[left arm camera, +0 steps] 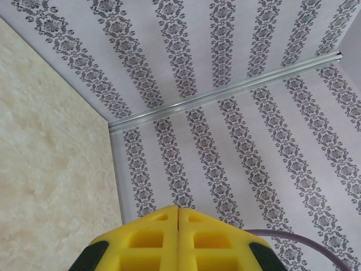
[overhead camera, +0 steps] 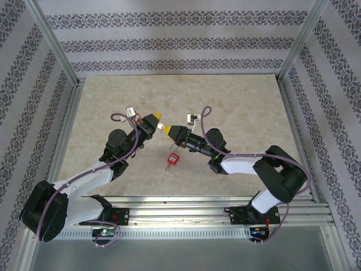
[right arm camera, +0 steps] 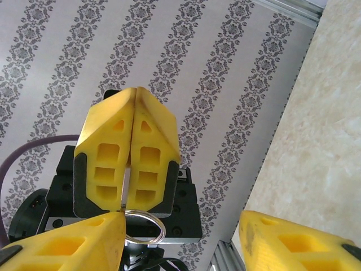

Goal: Unlock with the key

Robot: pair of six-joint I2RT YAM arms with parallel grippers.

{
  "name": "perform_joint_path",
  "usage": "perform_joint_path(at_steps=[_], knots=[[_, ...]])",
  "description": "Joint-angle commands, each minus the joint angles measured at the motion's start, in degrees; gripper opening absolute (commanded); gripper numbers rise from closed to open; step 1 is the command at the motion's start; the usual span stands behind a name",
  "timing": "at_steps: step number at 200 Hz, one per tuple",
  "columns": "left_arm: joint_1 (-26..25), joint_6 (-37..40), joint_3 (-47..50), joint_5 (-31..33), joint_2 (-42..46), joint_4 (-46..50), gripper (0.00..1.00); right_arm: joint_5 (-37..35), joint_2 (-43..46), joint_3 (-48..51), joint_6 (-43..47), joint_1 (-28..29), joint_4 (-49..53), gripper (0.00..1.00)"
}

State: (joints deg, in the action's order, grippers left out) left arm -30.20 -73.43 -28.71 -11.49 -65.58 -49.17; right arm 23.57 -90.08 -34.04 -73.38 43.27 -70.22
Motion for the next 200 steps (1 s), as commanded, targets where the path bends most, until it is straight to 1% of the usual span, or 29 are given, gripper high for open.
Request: perform_joint_path(at_steps=[1,18,62,101,133,183,200], knots=[[-0.75,1.71,1.2,-2.84,0.32,-1.03,0.0,-0.46,2.6,0.37,0.4,0.35,-4.01,0.56],[-0.8,1.77,1.21,-2.84,0.28,-1.05,0.0,-0.46,3.77,0.81,1.25,0.33,-2.57,0.56],[-0.75,1.74,1.3,-2.93,0.16,-0.85,0.0,0.04,3.69,0.53,0.9,0.39,-3.52,0.56],[-0.88,1.85,1.07,-3.02,0.05,-0.88,0.0,1.12,0.79,-1.71,0.22,1.02,-4.08,0.53],[-1.05,1.95,1.11,-3.05,-0.07,-0.91,0.0,1.39,-1.53,-3.31,-0.62,1.63,-5.28,0.47],[-1.18,2.25,1.24,-3.19,-0.42,-1.36,0.0,1.39,-1.89,-4.08,-0.93,1.78,-5.28,0.39],[-1.26,2.25,1.44,-3.1,-0.6,-1.43,0.0,1.55,-2.08,-4.27,-1.15,1.82,-5.45,0.34]])
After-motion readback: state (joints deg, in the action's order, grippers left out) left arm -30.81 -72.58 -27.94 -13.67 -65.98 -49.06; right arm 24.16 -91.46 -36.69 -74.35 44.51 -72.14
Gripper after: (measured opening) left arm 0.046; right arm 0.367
